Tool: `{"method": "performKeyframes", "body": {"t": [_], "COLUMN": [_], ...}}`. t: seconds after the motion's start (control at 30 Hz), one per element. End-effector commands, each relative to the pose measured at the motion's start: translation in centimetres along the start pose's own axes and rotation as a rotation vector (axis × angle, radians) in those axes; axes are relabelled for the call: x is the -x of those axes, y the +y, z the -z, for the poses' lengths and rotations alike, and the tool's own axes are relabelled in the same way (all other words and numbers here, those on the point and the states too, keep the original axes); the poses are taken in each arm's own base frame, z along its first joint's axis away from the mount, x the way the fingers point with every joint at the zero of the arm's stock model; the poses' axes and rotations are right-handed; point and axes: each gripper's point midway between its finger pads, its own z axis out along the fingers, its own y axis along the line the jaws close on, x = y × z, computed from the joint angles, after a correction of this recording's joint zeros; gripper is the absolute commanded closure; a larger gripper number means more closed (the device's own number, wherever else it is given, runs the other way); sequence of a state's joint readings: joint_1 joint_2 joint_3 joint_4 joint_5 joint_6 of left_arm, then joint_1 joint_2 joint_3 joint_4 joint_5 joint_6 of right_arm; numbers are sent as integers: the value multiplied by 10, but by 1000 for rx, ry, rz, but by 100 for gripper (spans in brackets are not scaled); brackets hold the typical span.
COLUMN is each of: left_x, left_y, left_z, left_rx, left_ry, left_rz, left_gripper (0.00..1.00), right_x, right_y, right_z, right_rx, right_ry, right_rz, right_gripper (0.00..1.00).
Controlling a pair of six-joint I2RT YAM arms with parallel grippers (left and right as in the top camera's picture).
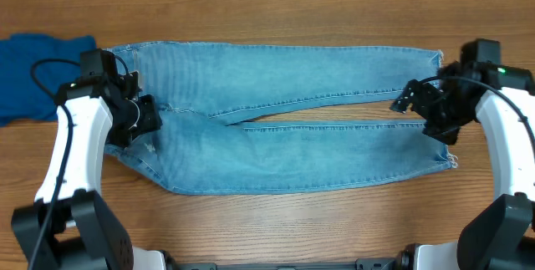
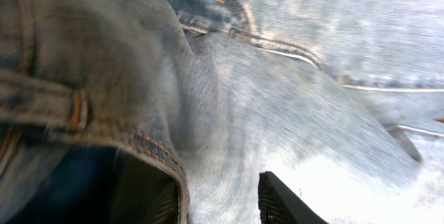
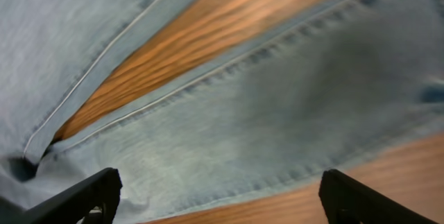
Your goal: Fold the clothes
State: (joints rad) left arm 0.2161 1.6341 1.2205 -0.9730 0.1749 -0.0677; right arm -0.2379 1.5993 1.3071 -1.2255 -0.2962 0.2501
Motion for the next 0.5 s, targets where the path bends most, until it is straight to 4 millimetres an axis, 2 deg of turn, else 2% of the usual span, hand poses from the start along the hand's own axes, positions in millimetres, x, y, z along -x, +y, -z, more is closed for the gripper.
{"method": "performKeyframes", "body": {"t": [0.0, 0.1, 0.3, 0.47], "left_x": [4, 1, -18, -25], "left_y": [4, 9, 21, 29], "left_z": [26, 34, 35, 36], "left_rx": [28, 53, 117, 163], "left_ry": [-64, -69, 3, 25], "left_rz": [-7, 1, 14, 58], "left_gripper": [60, 58, 57, 57], "right_x": [1, -3, -16, -24], "right_y": [-36, -57, -89, -98], "right_z": [8, 2, -16, -23], "right_rx": [-34, -42, -52, -53], "right_ry": [-7, 9, 41, 60], "right_rz": [-150, -217, -315, -345], "right_gripper": [1, 0, 0, 0]}}
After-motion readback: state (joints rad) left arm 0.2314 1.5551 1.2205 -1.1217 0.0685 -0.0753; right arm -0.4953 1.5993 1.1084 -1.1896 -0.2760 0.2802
